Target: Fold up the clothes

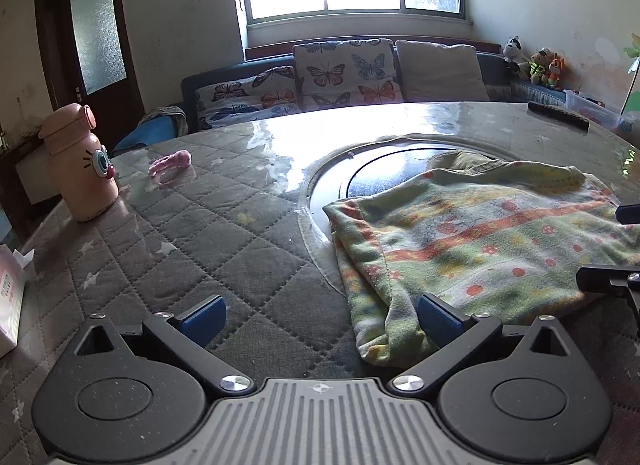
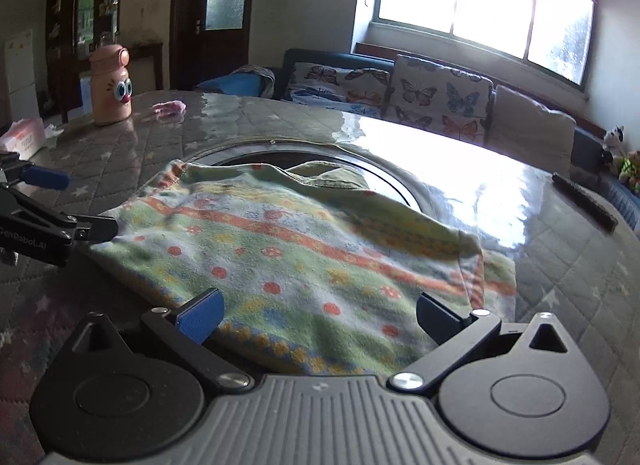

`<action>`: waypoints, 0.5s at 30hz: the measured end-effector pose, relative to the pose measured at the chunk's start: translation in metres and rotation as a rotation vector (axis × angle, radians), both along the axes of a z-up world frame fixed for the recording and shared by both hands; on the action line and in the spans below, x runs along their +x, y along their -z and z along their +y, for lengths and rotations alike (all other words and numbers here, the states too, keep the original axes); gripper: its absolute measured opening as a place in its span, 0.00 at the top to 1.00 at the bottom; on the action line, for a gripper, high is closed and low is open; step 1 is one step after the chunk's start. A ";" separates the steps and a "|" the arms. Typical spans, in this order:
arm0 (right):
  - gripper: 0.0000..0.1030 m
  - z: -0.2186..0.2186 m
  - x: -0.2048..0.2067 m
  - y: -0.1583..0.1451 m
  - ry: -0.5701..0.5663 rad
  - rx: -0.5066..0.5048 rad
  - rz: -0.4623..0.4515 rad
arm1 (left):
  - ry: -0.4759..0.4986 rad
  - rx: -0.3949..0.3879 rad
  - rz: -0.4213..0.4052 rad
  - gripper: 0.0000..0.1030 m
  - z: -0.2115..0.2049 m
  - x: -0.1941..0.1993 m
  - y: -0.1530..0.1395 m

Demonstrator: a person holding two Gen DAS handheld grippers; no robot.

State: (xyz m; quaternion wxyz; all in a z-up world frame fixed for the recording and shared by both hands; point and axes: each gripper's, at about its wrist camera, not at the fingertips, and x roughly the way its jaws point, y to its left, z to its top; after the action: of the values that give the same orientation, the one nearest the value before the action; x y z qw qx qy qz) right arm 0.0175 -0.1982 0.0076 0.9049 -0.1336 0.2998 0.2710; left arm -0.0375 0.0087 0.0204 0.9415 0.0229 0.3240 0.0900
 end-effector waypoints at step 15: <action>0.00 -0.013 0.001 -0.007 0.017 -0.001 0.015 | -0.017 -0.049 0.009 0.00 0.007 0.001 -0.001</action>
State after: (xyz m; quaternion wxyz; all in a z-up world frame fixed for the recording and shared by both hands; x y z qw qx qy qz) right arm 0.0184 -0.2116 0.0144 0.9048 -0.1293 0.3080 0.2641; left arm -0.0363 0.0157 0.0219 0.9394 -0.0025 0.3306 0.0901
